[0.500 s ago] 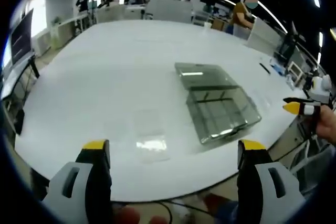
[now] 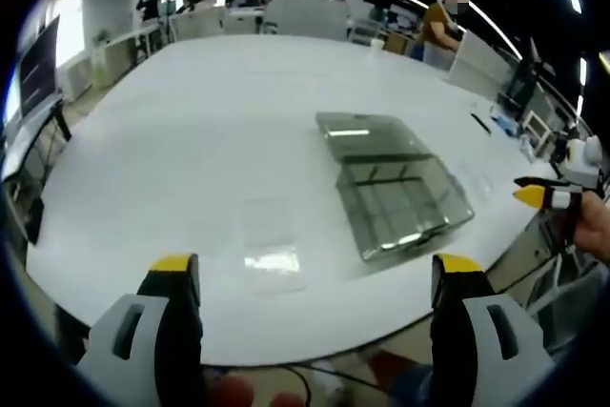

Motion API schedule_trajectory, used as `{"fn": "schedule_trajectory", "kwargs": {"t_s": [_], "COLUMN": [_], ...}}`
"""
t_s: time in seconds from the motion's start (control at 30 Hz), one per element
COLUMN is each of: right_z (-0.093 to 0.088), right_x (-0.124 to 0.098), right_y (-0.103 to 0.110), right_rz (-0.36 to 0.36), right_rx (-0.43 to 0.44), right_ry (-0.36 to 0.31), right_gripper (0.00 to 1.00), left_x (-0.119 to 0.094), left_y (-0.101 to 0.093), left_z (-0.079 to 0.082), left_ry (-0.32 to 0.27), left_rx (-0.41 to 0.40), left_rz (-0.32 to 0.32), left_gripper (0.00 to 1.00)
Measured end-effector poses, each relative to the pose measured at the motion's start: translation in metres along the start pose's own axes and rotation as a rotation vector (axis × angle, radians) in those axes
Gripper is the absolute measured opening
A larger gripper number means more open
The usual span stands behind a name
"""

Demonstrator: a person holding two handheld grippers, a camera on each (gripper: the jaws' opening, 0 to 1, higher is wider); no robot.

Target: Insert the divider into the dual guide fixture by aligning both edges with the guide slots and pushing it downward to the bottom, including one-sided entry, uneven engagement, binding, and posture correction.

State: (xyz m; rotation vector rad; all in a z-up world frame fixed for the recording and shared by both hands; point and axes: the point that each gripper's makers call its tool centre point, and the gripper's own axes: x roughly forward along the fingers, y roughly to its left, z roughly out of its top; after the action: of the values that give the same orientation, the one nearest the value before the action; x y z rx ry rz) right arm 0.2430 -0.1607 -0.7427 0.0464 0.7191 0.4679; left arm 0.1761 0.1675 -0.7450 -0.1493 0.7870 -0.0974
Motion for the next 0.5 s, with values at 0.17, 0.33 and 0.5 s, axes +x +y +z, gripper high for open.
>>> {"fn": "schedule_trajectory", "kwargs": {"t_s": [0.17, 0.33, 0.5], "right_z": [0.0004, 0.0009, 0.0005], "right_x": [-0.002, -0.0038, -0.0048], "right_y": [0.0003, -0.0007, -0.002], "right_rz": [0.004, 0.008, 0.01], "right_rx": [-0.001, -0.002, -0.007], "right_ry": [-0.003, -0.006, -0.005], "right_gripper": [0.98, 0.98, 0.98], "left_x": [-0.0014, -0.0032, -0.0053], "left_y": [-0.001, -0.0018, -0.0025], "left_z": [0.0006, 0.0008, -0.0005], "left_ry": [-0.002, -0.004, -0.001], "left_rx": [0.002, 0.0, -0.004], "left_rz": [0.003, 0.007, 0.01], "left_gripper": [0.99, 0.99, 0.99]}}
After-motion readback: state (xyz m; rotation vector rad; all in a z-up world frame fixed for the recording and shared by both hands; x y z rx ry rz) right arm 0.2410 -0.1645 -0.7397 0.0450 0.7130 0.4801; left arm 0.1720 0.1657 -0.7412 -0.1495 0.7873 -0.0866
